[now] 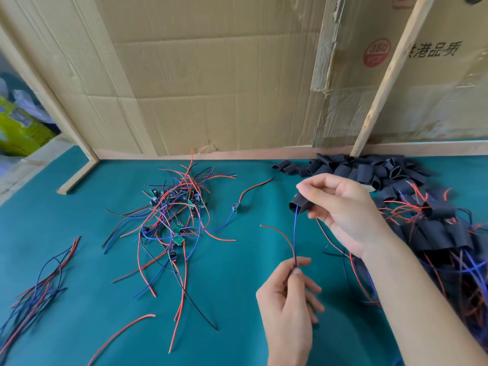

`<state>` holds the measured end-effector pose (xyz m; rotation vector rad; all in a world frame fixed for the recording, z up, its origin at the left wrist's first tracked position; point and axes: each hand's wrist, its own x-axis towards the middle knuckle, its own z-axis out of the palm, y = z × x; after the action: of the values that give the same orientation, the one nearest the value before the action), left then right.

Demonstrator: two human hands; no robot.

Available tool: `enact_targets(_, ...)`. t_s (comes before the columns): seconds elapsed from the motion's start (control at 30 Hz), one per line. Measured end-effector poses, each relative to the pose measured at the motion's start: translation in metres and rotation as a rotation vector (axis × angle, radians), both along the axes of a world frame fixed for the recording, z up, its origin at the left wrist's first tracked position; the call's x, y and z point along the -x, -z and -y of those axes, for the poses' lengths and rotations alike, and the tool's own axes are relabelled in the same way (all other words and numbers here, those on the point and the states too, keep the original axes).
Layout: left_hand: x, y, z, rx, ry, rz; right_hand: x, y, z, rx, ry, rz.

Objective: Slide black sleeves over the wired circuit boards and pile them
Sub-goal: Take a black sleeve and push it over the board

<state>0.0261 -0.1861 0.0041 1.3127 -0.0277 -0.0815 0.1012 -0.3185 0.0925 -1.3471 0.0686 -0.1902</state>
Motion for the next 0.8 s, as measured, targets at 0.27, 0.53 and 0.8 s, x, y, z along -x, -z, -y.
enact_targets(0.27, 0.004, -0.001, 0.008, -0.064, -0.073, 0.088, 0.005, -0.017, 0.004, 0.269, -0.052, 0.165)
enact_targets(0.53, 0.002, 0.002, 0.008, -0.112, -0.040, 0.111, 0.008, -0.024, 0.007, 0.399, -0.072, 0.231)
enact_targets(0.8, 0.000, 0.001, 0.008, -0.165, -0.024, 0.120, 0.011, -0.029, 0.003, 0.365, -0.117, 0.252)
